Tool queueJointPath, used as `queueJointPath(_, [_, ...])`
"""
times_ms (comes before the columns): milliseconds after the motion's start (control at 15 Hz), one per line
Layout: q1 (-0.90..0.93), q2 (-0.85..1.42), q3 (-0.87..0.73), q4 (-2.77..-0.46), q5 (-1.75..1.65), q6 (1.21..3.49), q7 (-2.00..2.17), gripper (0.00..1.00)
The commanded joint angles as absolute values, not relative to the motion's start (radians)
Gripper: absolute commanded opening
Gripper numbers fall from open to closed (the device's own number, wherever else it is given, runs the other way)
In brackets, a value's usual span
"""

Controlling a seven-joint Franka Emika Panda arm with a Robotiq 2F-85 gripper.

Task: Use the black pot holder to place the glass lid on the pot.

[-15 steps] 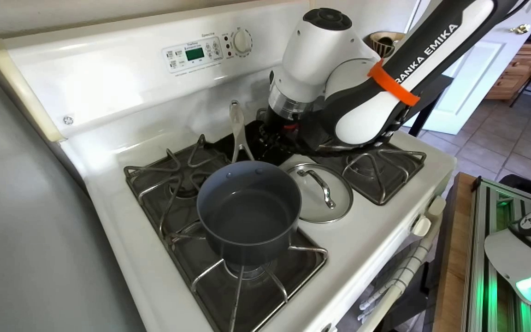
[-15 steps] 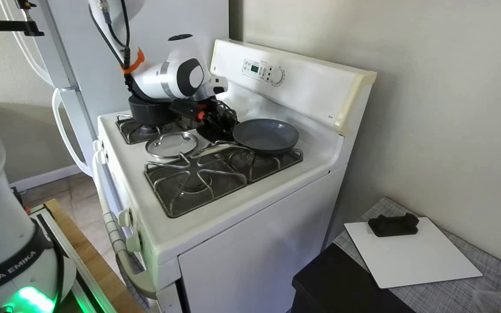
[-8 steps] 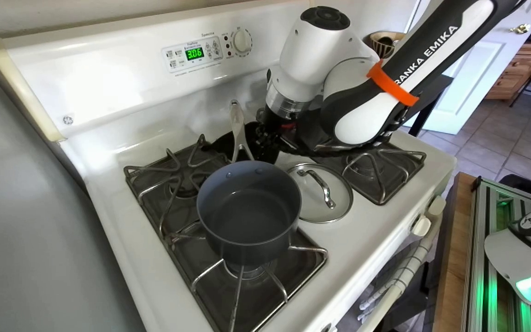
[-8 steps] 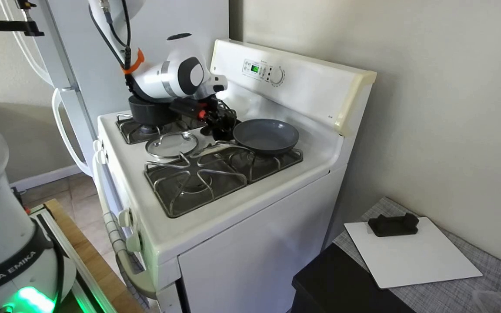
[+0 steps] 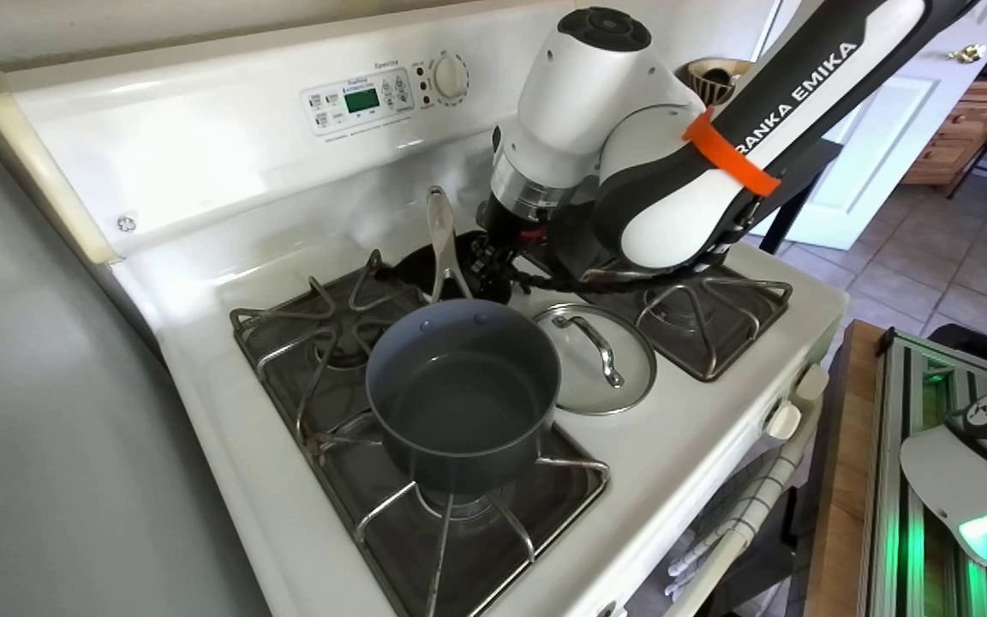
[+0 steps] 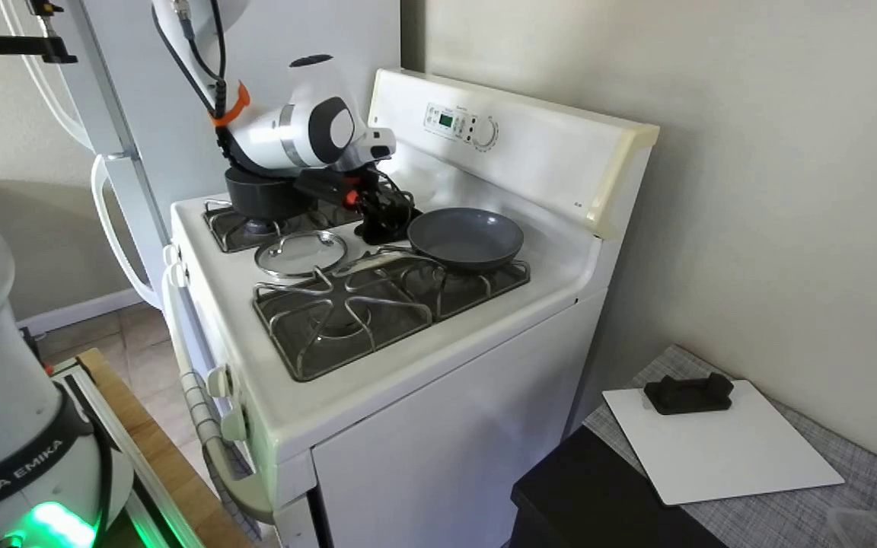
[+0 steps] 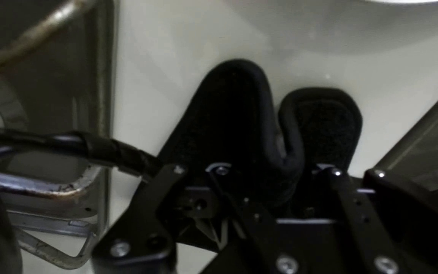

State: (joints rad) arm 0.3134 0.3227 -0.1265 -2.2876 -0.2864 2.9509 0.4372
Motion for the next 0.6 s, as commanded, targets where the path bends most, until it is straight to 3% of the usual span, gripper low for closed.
queueJointPath(0, [0.279, 0.259, -0.068, -2.368, -0.21, 2.958, 0.365, 0.02])
queueJointPath(533, [0.142, 0.105, 0.088, -2.47, 0.033, 2.936, 0.158, 0.03])
